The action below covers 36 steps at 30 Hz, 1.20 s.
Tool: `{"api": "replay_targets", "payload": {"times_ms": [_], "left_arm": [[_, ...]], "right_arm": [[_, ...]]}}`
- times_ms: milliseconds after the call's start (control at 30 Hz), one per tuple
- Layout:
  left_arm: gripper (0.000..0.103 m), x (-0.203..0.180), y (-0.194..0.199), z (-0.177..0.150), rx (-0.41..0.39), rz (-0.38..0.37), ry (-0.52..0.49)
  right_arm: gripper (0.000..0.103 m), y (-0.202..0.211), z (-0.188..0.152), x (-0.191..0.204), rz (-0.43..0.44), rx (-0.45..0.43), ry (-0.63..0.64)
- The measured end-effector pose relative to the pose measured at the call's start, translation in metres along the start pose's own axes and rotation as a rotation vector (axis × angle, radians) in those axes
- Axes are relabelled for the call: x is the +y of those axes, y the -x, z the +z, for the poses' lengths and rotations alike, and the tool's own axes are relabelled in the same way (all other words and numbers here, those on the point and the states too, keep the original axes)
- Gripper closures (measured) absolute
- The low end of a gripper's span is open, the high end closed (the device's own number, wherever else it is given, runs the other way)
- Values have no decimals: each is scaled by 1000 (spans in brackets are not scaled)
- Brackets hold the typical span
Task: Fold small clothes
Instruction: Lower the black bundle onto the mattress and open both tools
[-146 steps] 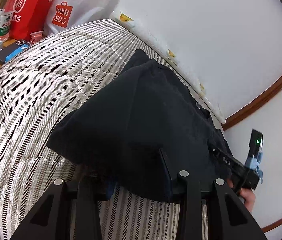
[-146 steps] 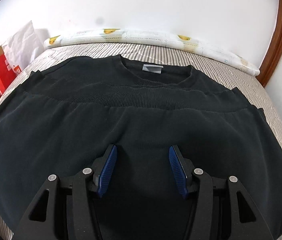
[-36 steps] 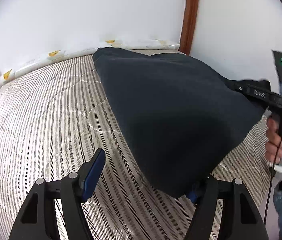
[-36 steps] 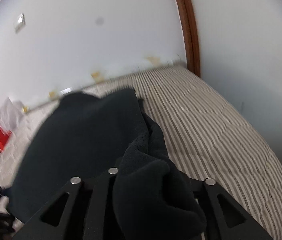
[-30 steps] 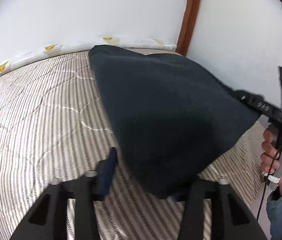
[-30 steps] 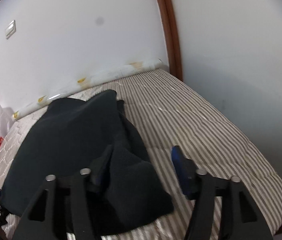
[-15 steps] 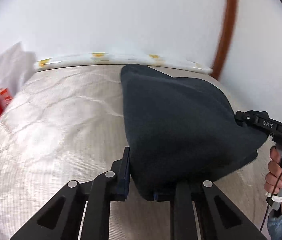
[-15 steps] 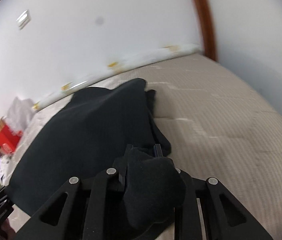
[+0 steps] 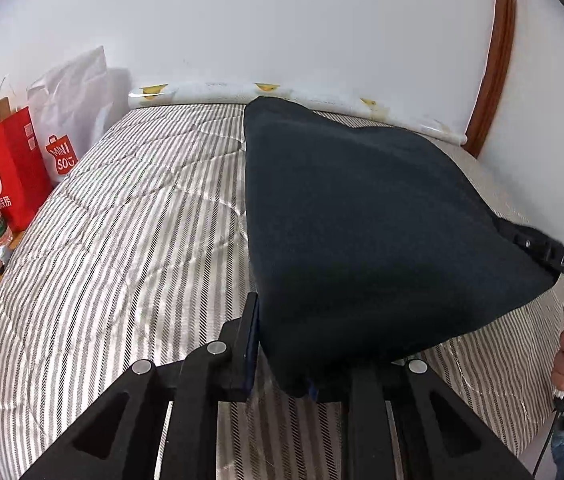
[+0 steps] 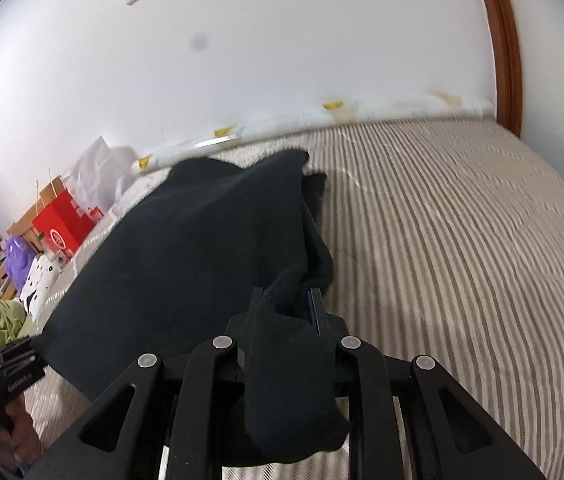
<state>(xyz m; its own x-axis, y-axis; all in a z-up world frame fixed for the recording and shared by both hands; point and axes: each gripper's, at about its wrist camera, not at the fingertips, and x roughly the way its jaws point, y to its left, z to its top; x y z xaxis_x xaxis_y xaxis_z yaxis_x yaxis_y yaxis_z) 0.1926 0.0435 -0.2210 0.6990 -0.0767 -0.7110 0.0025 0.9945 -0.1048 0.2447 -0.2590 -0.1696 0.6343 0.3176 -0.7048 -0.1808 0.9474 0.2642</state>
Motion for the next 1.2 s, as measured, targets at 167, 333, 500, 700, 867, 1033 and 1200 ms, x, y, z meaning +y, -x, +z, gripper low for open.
{"api": "replay_targets", "payload": {"times_ms": [167,333,500,700,867,1033,1200], "left_arm": [[83,10,6,-5,34,-40,44],[77,15,27,-15,22,-85,68],[71,12,60,-20,-28,-113,52],[66,0,57,7,-71,-81,28],[66,-3,23,14,0,-64,23],[61,2,9,8,34,-86,28],[61,11,15,33,2,-99,54]], "right_arm": [[80,8,-10,-6,-23,21,-4],[75,36,-6,-8,-75,10,23],[74,59,7,3,-128,-67,72],[74,43,4,27,-59,-40,138],[75,20,-20,17,-115,41,135],[75,29,-10,6,-127,71,128],[72,26,23,-2,-129,67,122]]}}
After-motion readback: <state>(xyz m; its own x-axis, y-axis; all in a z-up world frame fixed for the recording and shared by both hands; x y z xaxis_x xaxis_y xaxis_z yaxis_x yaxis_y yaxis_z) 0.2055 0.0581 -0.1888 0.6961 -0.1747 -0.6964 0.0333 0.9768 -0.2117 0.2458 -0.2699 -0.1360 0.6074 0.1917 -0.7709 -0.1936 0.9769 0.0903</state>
